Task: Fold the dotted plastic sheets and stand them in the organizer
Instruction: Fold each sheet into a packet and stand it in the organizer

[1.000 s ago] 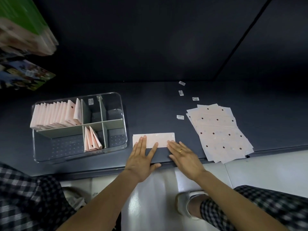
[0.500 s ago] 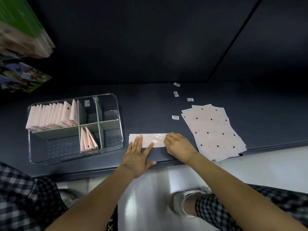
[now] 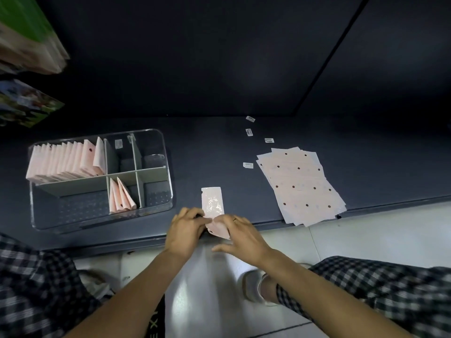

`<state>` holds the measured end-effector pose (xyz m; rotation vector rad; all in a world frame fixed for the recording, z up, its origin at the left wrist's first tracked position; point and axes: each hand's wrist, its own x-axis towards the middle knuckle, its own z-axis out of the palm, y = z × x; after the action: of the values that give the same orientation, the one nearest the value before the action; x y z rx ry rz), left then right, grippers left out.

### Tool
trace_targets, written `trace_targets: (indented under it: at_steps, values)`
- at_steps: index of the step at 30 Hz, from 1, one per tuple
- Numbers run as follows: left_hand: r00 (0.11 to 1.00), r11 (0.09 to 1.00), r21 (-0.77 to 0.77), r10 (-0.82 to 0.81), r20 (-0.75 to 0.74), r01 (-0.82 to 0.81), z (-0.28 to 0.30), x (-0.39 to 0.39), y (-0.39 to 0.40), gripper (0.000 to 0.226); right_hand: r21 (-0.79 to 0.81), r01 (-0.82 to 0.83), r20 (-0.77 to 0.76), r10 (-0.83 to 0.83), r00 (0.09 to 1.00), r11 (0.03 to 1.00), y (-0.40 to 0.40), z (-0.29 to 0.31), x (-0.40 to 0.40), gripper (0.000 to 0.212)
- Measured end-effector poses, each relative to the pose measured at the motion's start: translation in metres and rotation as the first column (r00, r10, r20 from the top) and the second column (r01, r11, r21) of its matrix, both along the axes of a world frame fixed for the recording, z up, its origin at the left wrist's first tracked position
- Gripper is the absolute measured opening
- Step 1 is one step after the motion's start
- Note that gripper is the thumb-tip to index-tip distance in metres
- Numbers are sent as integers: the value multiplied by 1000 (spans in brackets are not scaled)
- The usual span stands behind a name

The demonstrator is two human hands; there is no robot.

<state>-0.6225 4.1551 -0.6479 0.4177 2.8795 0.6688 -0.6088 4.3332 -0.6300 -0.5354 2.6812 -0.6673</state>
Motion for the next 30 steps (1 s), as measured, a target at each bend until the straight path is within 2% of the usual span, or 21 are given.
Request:
trace_targets:
  at_steps: [2,4,7,9,11,16,18,19,21,23,24,27,30]
  values:
    - [1000,997,74,15,-9,-14,-2,2,-3,28,3,60,-11,-60,998,998,6,-5,-3,51]
    - [997,983,165,77,-6,-75,-3,2,-3,23,-85,172,-4,-173,985,981,7,-7,-10,35]
    - [973,938,259,227,46,-231,-4,-3,1,15,-176,410,114,-395,912,895,-2,-5,-25,10]
    - [939,902,261,323,117,-343,-5,-8,4,18,-176,514,211,-478,853,839,-7,-6,-37,16]
    - [900,872,229,401,173,-433,-7,-12,4,17,-112,557,285,-510,812,823,-13,-5,-48,20]
    - [876,870,130,456,159,-476,-4,-13,12,15,82,537,297,-534,791,840,-18,-5,-68,34]
    - [903,892,139,427,51,-430,1,-7,16,19,112,532,330,-537,777,839,-19,-5,-73,30]
    - [933,922,162,360,-23,-352,2,-4,18,24,125,535,342,-542,767,836,-19,-5,-75,29]
    - [984,984,144,123,-125,-105,0,4,22,36,129,545,364,-551,751,828,-18,-6,-78,23]
    - [992,996,9,-87,-94,88,-7,12,23,54,131,553,376,-557,740,823,-18,-6,-79,20]
    - [990,990,-57,-130,-59,127,-13,15,21,61,137,552,378,-558,739,823,-19,-5,-80,21]
    - [984,960,-220,-177,10,175,-23,19,13,72,143,547,381,-556,739,825,-19,-3,-81,22]
    - [974,935,-274,-225,33,226,-27,18,10,77,127,563,403,-561,723,817,-20,0,-78,27]
